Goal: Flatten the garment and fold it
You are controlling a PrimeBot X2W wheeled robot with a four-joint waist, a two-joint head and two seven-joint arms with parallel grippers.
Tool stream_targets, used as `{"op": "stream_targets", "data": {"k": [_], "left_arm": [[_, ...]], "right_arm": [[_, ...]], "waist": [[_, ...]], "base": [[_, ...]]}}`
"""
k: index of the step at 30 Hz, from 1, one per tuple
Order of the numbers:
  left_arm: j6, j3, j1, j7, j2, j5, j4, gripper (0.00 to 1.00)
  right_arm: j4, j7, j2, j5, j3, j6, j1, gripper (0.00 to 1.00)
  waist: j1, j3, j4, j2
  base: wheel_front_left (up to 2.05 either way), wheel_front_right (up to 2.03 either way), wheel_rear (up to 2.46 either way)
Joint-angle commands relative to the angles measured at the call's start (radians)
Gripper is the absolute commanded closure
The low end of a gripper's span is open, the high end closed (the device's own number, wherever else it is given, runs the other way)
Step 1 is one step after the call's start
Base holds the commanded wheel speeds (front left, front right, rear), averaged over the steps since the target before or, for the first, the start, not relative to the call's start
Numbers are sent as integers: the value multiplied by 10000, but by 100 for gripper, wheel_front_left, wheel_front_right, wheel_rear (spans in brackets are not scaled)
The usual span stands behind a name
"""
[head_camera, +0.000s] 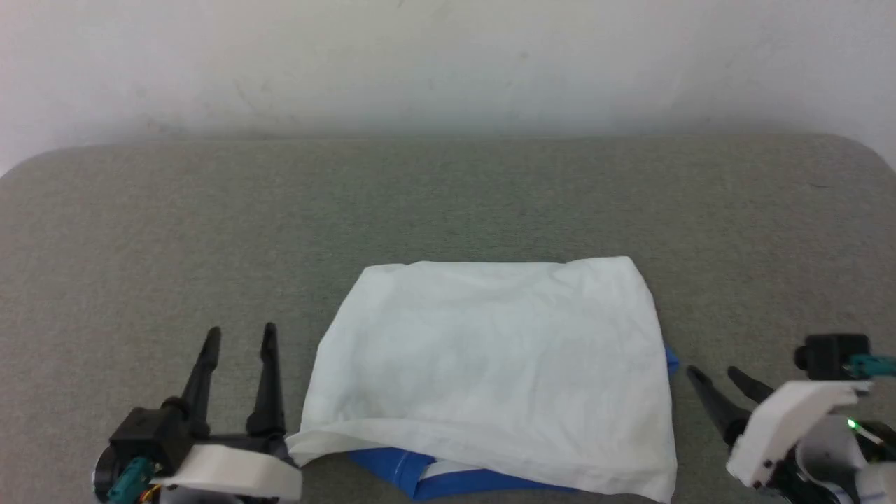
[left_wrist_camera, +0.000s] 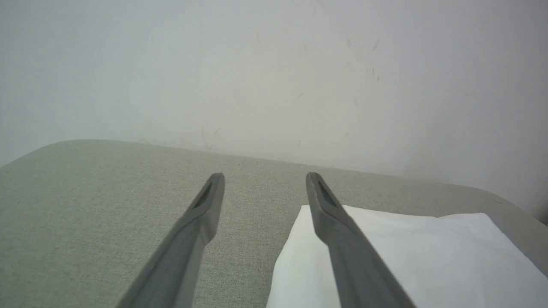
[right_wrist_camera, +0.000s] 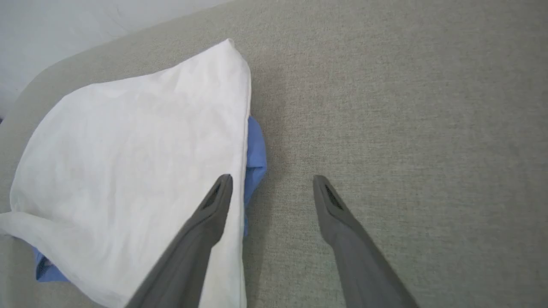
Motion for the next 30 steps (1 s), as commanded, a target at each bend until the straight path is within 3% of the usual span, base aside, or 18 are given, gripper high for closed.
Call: {"op": "stream_targets", "data": {"k": [1,12,18,19,21,22,30], "left_arm": [[-92,-50,-182,-43,-105,141,-66,0],[-681,-209,-607,-48,-966,1053,18,0],[-910,-10,-636,-48,-1109,1335,51,0],[-939,22,-628,-48,-1124,1377,62,0],[-987,88,-611,-48,-1158,1447,83,0],[-1009,120,-602,-48,-1175,1475,92,0],[-1159,314,-464,-49,-1264,1651,206,0]], "right_arm": [[190,46,-21,95,96,-6,-249,0],[3684,923,-29,835,1673,-6,-2398,0],[4726,2018,242,1512,2864,-6,-2735,0],[4750,2154,301,1688,3010,-6,-2756,33],[4695,2193,306,1907,3267,-6,-2831,81],[4631,2101,271,1971,3379,-6,-2883,100],[3850,774,-265,2566,3654,-6,-3107,100]], "waist": [[-1,139,337,0],[-1,370,936,0],[-1,396,887,0],[-1,385,869,0],[-1,364,830,0],[-1,351,804,0],[-1,117,643,0]], "base": [[0,0,0],[0,0,0],[0,0,0],[0,0,0],[0,0,0],[0,0,0],[0,0,0]]}}
